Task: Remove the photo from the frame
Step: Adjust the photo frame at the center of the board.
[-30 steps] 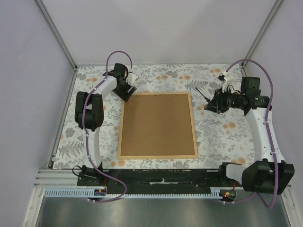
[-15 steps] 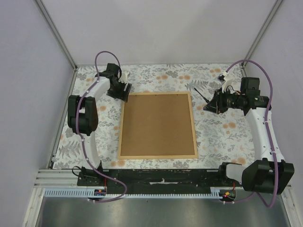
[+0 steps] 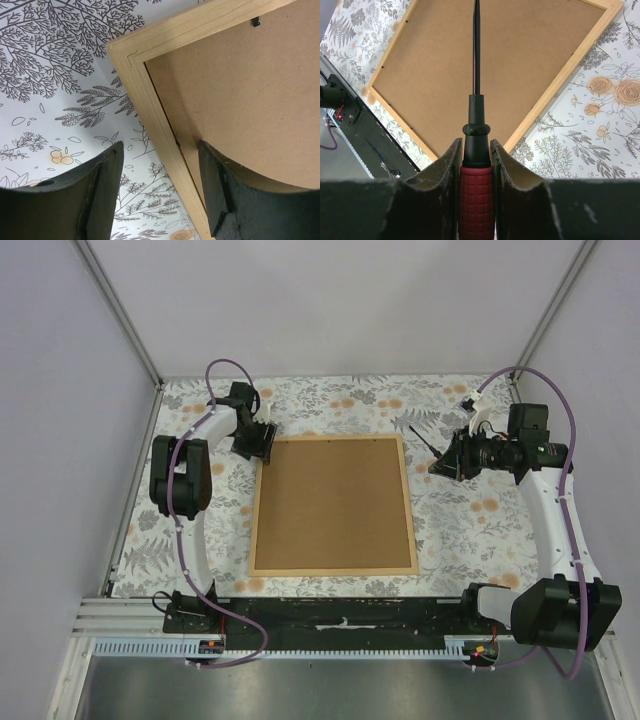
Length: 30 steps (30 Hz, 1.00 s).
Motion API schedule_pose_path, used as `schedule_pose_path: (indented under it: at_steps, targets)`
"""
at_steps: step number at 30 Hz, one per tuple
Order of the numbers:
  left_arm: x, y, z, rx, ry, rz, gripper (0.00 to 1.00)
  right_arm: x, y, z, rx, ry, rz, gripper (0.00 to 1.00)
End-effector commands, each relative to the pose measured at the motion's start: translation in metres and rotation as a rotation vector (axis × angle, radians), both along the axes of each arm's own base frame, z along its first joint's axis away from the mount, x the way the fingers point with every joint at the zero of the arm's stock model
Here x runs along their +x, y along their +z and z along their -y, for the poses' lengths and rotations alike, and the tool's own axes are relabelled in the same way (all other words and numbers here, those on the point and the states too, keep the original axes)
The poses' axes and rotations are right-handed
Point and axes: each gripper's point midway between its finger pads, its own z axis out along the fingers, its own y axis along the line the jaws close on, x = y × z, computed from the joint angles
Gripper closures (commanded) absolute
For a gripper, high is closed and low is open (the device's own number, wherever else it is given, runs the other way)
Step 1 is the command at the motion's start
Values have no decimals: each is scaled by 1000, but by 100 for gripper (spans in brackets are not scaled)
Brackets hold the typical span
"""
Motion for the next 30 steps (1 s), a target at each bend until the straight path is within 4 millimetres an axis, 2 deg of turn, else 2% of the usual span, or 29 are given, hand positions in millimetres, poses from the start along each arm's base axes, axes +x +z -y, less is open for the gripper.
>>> schedule_pose_path:
  at_steps: [1,9,23,30]
  targets:
    - [7,-3,0,-6,38,3,34,1,11,-4,26,22,56,100]
    - [13,-6,-2,-17,62,8,44,0,13,-6,34,30,59,100]
    - [24,3,1,-85,86,34,45,-1,13,-6,38,33,57,100]
    - [25,2,-1,-85,100,37,52,-2,13,-7,42,34,55,100]
